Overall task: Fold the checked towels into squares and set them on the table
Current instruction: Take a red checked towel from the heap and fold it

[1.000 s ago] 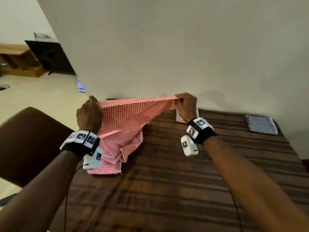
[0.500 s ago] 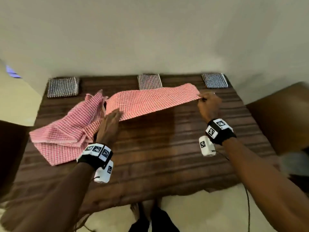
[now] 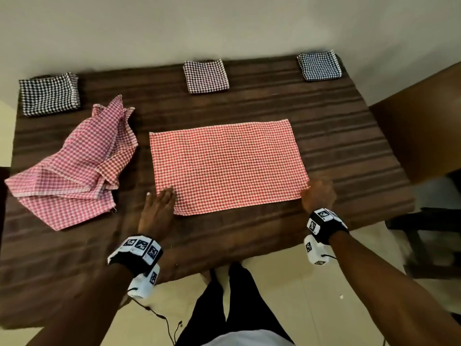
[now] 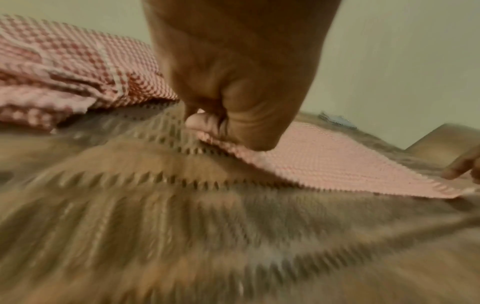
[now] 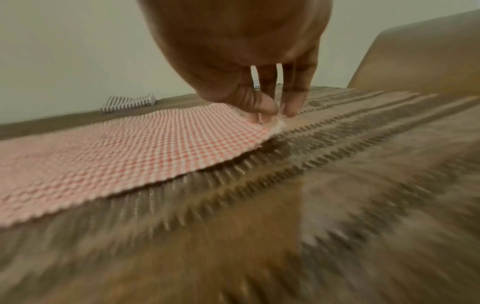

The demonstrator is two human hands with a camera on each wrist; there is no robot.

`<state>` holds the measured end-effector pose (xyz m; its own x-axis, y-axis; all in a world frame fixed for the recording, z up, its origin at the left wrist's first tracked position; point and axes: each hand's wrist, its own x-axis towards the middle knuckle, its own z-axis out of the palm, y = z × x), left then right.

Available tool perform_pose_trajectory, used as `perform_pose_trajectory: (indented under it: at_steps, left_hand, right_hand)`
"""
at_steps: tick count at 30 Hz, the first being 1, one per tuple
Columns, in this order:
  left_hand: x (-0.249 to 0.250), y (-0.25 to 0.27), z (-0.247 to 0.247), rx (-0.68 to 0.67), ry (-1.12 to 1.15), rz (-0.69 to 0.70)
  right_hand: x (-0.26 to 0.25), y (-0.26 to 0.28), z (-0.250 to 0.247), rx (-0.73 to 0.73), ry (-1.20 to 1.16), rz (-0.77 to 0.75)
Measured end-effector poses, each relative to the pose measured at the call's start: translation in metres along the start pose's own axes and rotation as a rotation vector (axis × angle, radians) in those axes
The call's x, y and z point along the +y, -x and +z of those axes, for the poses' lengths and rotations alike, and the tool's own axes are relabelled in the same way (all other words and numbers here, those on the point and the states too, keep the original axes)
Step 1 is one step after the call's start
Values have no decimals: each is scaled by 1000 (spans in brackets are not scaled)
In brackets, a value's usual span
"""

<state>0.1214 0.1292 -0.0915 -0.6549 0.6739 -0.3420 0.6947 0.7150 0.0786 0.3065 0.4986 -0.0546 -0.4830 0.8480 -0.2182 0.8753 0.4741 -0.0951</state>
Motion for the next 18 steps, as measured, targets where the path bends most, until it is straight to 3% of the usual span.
perform_pose_trajectory:
  at_steps: [4, 7, 11, 14, 18]
  left_hand:
    - [4, -27, -29, 52, -46, 7]
    - [29, -77, -41, 152, 140, -10]
    - [61, -154, -30, 221, 311, -53]
    - [62, -183, -10, 357, 390, -122]
    - [34, -186, 5, 427, 361, -264]
  right_hand:
    - [-40, -28, 22, 157, 5, -295]
    - [-108, -34, 59, 11, -115, -531]
    - [-202, -34, 87, -141, -107, -822]
    - [-224, -56, 99, -170, -83, -835]
    - [-177, -115, 102, -54, -128, -652]
